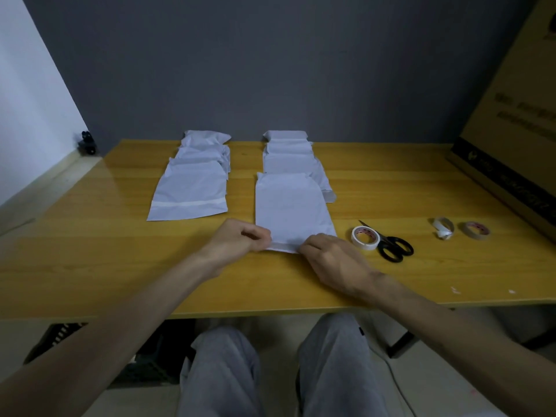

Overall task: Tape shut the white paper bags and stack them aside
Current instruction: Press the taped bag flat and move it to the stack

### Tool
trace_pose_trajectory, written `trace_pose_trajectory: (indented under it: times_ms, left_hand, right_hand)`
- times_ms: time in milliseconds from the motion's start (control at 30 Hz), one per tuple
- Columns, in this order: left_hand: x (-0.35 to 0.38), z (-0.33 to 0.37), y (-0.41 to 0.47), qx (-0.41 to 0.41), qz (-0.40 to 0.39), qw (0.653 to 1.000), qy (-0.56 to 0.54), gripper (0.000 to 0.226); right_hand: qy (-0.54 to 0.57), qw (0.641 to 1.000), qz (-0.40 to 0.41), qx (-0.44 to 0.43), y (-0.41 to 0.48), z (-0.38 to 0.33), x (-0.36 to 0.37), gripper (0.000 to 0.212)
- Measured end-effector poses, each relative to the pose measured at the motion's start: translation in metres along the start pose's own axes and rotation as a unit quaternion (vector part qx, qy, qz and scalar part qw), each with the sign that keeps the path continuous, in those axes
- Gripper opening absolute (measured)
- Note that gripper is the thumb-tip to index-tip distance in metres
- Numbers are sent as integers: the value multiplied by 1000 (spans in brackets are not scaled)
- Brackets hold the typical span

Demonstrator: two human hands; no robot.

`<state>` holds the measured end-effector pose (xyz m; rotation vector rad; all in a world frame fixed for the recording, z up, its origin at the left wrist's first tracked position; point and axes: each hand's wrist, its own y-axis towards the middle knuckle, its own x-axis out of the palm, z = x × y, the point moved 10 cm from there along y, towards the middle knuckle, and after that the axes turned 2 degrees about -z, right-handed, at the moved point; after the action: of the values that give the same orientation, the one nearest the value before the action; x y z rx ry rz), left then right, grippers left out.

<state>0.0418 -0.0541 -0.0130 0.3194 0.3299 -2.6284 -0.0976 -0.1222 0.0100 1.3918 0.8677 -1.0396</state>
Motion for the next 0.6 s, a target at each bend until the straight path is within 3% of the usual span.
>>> trace_pose_trajectory:
  times_ms: [100, 167, 300, 400, 600]
  left_hand:
    - [3, 5, -11, 36, -16, 999, 28, 32]
    - [5, 14, -18, 97, -11, 987, 130, 41]
    - [20, 37, -33, 235, 4, 927, 292, 23]
    - [23, 44, -45, 279, 18, 920, 274, 7]
    - [21, 32, -48, 256, 8, 938, 231, 6]
  right_hand:
    - [6, 1000, 2, -4, -5, -6, 0, 17]
    - [20, 1000, 13, 1, -7, -6, -2, 15]
    - [59, 998, 15, -10, -13, -20, -6, 15]
    - [126, 992, 8, 19, -21, -21, -9, 19]
    - [195, 973, 14, 121, -34, 12, -11, 15]
